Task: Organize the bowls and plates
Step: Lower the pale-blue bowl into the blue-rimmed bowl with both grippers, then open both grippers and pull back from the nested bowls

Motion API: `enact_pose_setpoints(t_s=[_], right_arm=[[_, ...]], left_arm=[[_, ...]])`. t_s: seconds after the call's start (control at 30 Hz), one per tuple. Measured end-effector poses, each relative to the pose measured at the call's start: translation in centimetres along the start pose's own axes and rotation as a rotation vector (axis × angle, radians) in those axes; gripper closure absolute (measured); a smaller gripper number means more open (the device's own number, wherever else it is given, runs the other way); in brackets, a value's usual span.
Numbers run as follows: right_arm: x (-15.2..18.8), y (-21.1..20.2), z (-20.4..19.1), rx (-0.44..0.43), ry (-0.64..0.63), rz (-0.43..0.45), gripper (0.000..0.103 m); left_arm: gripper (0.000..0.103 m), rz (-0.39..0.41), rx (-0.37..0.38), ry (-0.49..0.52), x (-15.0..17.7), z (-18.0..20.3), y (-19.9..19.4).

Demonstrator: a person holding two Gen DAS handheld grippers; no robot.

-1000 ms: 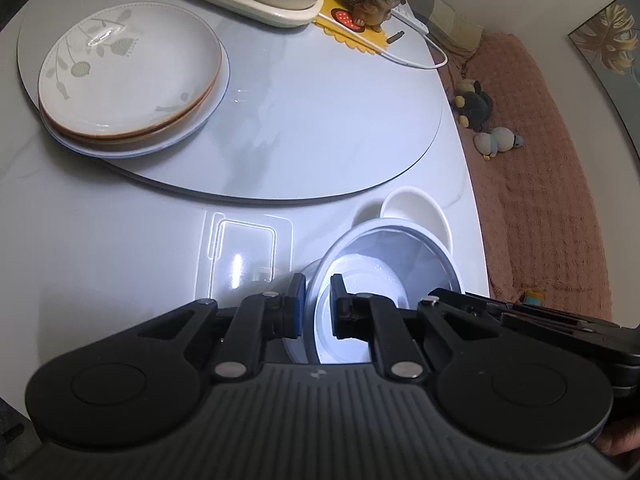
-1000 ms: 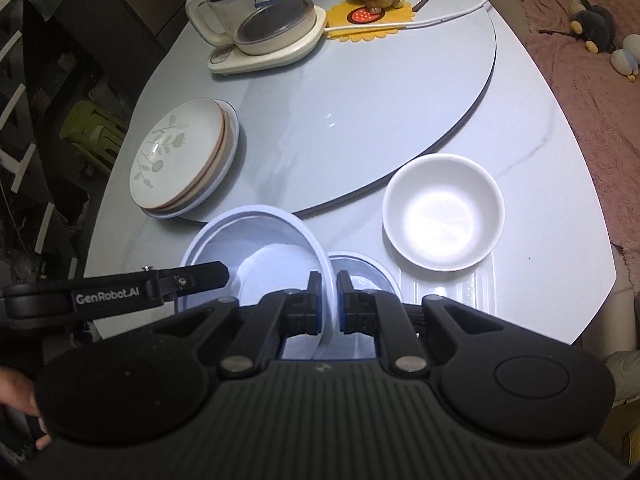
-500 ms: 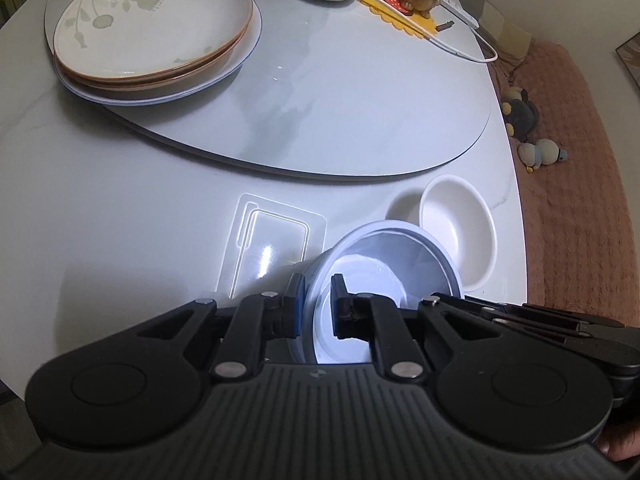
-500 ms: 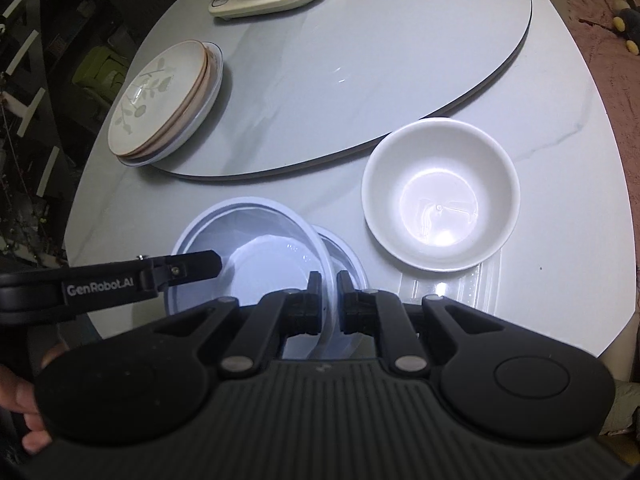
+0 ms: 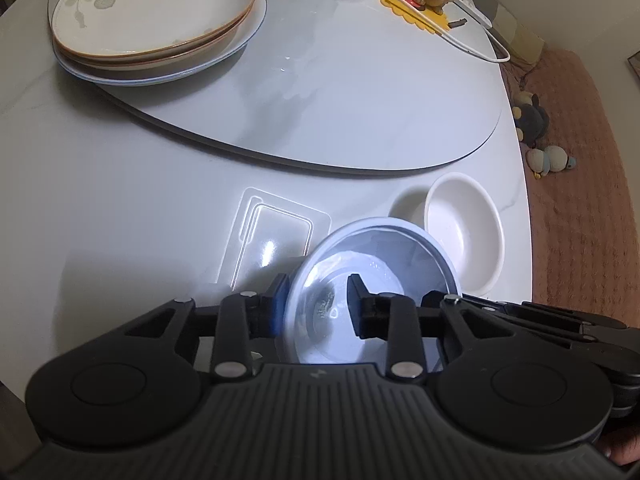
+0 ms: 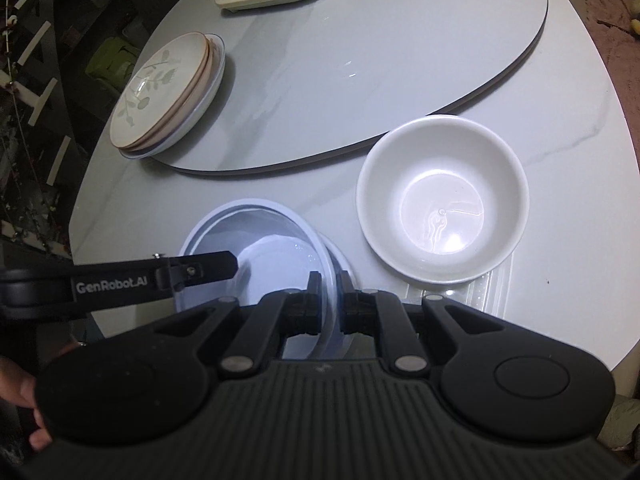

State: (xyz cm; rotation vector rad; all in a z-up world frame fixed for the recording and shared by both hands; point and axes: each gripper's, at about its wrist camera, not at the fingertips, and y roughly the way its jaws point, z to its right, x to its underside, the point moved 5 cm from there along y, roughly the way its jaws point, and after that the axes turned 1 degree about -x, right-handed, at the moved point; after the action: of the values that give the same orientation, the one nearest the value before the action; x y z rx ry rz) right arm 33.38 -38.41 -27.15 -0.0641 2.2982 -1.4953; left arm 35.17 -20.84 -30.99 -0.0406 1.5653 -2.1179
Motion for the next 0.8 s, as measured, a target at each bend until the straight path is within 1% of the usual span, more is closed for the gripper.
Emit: enact_pose_setpoints(t_s=[0.13, 0.23, 0.27, 0.3, 0.33, 0.37, 0.4, 0.53, 0.63, 0.8], right_arm=[[-0.5, -0.8, -0.7, -0.005, -0.024, 0.002, 0.091], [-0.7, -1.3, -0.8, -0.004, -0.025, -0.013, 0.091], [-0.7, -1.4, -0.8, 0.004, -0.020, -0.020, 0.086], [-0.7, -1.5, -0.7, 0.012, -0.015, -0.026, 0.077], [-0.6, -1.6, -0.7, 0.015, -0.011, -0.027, 0.069], [-0.5, -1.8, -0.8, 0.018, -0.008, -0.027, 0.053], [-0.4, -2.0, -0.9, 0.018, -0.008, -0.025, 0.049], [-0.2, -3.4, -1.5, 0.009, -0.005, -0.006, 0.050], [-0.3, -5.1, -1.8, 0.001, -0.001, 0.021, 0.050], [-1.1, -8.1, -2.6, -0.015, -0.025, 0.102, 0.050]], left_arm=[[0.066, 0.033, -0.002, -0.005, -0.2, 0.5, -1.9], [0.065, 0.035, 0.005, -0.018, -0.2, 0.7, -3.2], [0.065, 0.035, 0.005, -0.018, -0.1, 0.9, -3.7], [0.065, 0.038, 0.004, -0.016, -0.1, 1.0, -4.1], [0.065, 0.040, 0.003, -0.012, 0.0, 1.1, -4.5], [0.065, 0.042, 0.002, -0.010, 0.0, 1.2, -5.0], [0.065, 0.044, 0.002, -0.007, 0.0, 1.3, -5.4], [0.065, 0.062, 0.004, 0.010, 0.0, 2.0, -7.1], [0.065, 0.082, 0.026, 0.015, -0.1, 2.5, -8.8], [0.065, 0.127, -0.004, 0.035, -0.3, 2.2, -11.6]])
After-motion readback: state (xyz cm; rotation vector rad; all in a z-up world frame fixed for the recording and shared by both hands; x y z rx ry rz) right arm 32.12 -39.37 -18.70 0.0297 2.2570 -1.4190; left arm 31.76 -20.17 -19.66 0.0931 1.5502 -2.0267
